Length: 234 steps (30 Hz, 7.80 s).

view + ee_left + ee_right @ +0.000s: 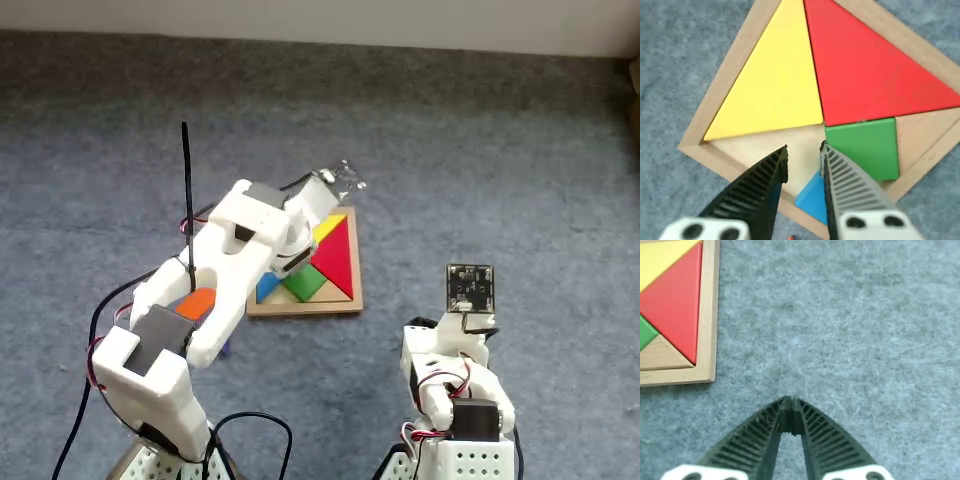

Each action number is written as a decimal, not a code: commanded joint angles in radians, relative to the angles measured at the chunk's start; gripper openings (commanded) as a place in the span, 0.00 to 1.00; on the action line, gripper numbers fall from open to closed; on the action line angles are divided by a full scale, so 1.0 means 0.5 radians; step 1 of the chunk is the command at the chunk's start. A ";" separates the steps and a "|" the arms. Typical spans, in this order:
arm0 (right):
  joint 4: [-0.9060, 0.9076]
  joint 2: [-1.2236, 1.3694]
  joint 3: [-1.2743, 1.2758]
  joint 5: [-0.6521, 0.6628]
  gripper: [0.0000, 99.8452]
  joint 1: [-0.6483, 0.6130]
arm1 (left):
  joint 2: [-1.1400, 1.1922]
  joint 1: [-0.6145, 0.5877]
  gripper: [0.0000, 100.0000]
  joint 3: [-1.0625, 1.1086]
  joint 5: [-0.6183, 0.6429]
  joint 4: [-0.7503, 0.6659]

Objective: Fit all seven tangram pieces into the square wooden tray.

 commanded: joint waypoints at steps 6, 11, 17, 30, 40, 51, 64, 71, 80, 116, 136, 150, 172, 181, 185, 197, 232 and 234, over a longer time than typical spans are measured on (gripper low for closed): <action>-0.026 -0.020 0.284 -0.006 0.02 0.029 | -0.299 0.048 0.13 -0.124 -0.015 0.147; -0.026 -0.020 0.284 -0.006 0.02 0.029 | -0.523 0.041 0.13 -0.048 -0.012 0.270; -0.026 -0.020 0.284 -0.006 0.02 0.029 | -0.609 0.002 0.13 0.250 -0.015 0.273; -0.026 -0.020 0.284 -0.006 0.02 0.029 | -0.603 -0.060 0.20 0.717 -0.015 -0.157; -0.026 -0.020 0.284 -0.006 0.02 0.029 | -0.281 -0.158 0.17 0.422 -0.012 -0.086; -0.026 -0.020 0.284 -0.006 0.02 0.029 | 0.161 -0.149 0.06 -0.097 -0.015 0.301; -0.026 -0.020 0.284 -0.006 0.02 0.029 | 0.161 -0.275 0.07 -0.517 0.092 0.512; -0.026 -0.020 0.284 -0.006 0.02 0.029 | 0.161 -0.376 0.07 -0.575 0.095 0.509; -0.026 -0.020 0.284 -0.006 0.02 0.029 | 0.173 -0.305 0.16 -0.572 0.184 0.503; -0.026 -0.020 0.284 -0.006 0.02 0.029 | 0.486 -0.195 0.05 -0.661 0.199 0.344; -0.023 -0.020 0.284 -0.006 0.02 0.029 | -0.066 -0.222 0.01 -0.354 0.203 0.442; -0.023 -0.020 0.284 -0.006 0.02 0.029 | 0.032 -0.229 0.17 -0.305 0.384 0.132; -0.023 -0.020 0.284 -0.006 0.02 0.029 | 0.035 -0.318 0.01 -0.468 0.273 0.433; -0.023 -0.020 0.284 -0.006 0.02 0.029 | -0.686 -0.612 0.01 -0.229 0.261 0.730; -0.023 -0.020 0.284 -0.006 0.02 0.029 | -0.922 -0.606 0.01 0.176 0.123 0.626; -0.023 -0.020 0.284 -0.006 0.02 0.029 | -1.011 -0.511 0.20 0.569 0.338 0.074; -0.026 -0.020 0.284 -0.006 0.02 0.029 | 0.483 -0.348 0.19 -0.628 0.120 0.463; -0.026 -0.020 0.284 -0.006 0.02 0.029 | 0.578 -0.348 0.19 -0.760 0.120 0.562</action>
